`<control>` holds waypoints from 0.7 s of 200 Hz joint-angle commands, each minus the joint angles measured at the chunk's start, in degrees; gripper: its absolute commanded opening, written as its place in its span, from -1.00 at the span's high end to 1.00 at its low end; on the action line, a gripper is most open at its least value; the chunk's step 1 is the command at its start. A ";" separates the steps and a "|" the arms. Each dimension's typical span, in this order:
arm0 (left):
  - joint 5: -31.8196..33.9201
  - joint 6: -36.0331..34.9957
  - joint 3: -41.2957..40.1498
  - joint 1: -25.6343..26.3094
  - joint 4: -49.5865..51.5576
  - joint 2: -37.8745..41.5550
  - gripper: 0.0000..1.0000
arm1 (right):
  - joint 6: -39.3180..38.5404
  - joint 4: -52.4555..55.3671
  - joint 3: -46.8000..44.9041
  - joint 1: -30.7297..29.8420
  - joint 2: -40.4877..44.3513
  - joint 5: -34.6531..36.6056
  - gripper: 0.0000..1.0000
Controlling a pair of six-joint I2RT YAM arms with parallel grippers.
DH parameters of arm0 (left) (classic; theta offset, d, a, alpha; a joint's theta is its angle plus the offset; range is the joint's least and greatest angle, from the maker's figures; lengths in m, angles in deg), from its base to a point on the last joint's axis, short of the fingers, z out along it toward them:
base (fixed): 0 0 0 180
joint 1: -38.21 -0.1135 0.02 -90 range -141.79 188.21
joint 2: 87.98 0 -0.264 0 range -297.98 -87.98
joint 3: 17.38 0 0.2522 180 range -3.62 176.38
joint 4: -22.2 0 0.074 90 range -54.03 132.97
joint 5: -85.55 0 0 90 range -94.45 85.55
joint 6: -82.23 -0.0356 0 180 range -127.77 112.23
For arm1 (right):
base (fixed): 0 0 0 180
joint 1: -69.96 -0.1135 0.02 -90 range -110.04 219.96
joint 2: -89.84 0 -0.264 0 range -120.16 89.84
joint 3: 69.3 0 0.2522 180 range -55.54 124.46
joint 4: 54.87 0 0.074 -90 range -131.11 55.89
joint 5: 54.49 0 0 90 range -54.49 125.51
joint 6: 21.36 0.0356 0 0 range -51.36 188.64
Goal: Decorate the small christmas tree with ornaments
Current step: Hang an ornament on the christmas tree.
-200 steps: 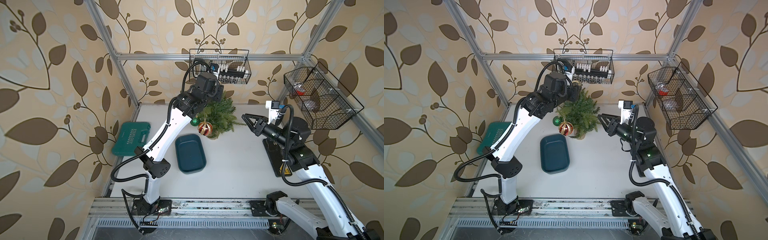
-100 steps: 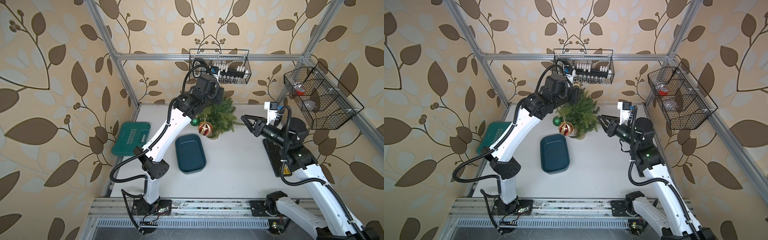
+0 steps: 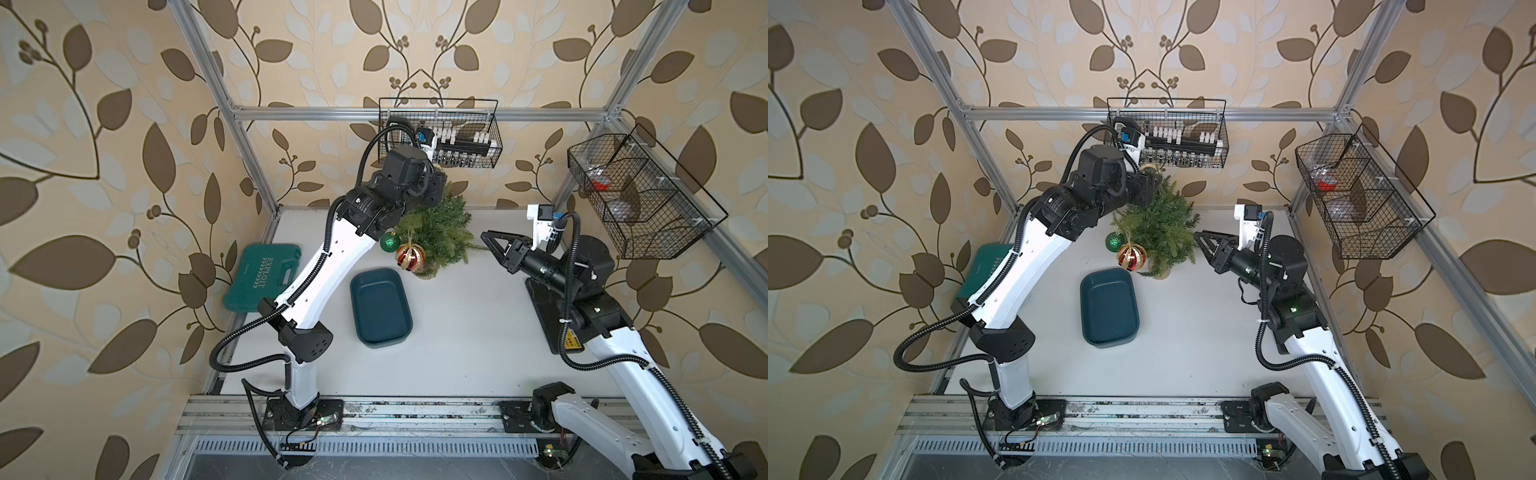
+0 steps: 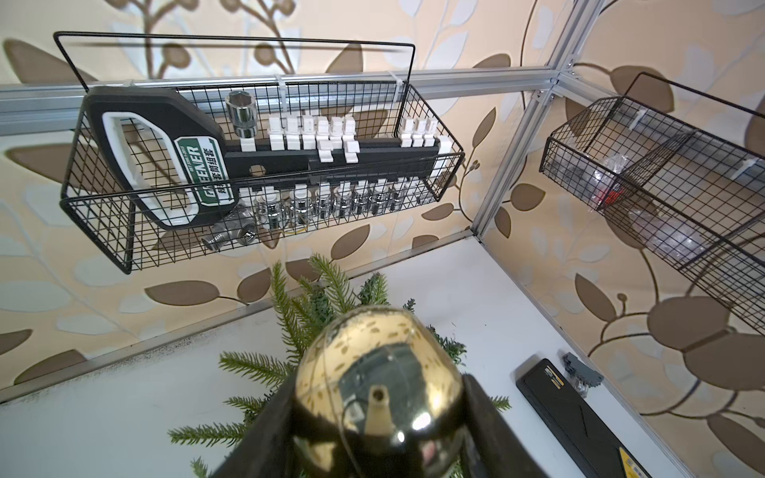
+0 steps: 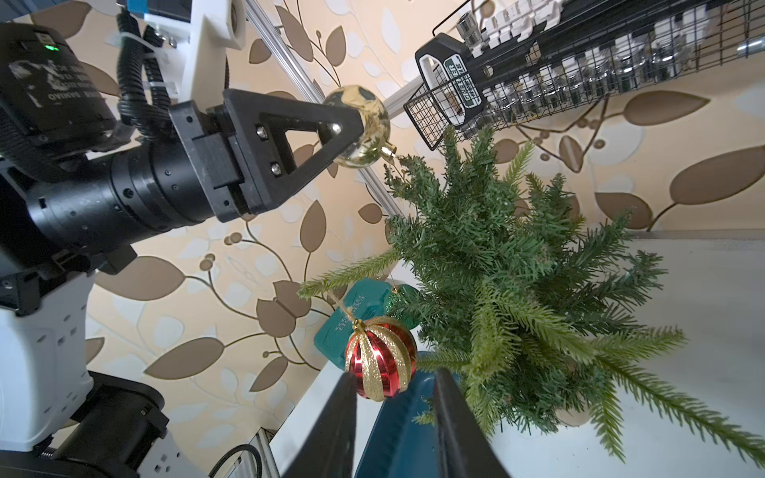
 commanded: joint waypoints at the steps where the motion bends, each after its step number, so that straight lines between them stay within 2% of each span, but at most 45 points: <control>1: -0.82 0.12 0.12 0.12 -1.13 2.12 -0.06 | 0.30 -1.31 -1.13 0.12 -0.27 -0.71 0.38; 140: 2.62 -2.98 6.02 0.12 -1.80 -3.60 -0.07 | -0.63 -0.35 -1.40 0.13 2.11 -0.19 0.38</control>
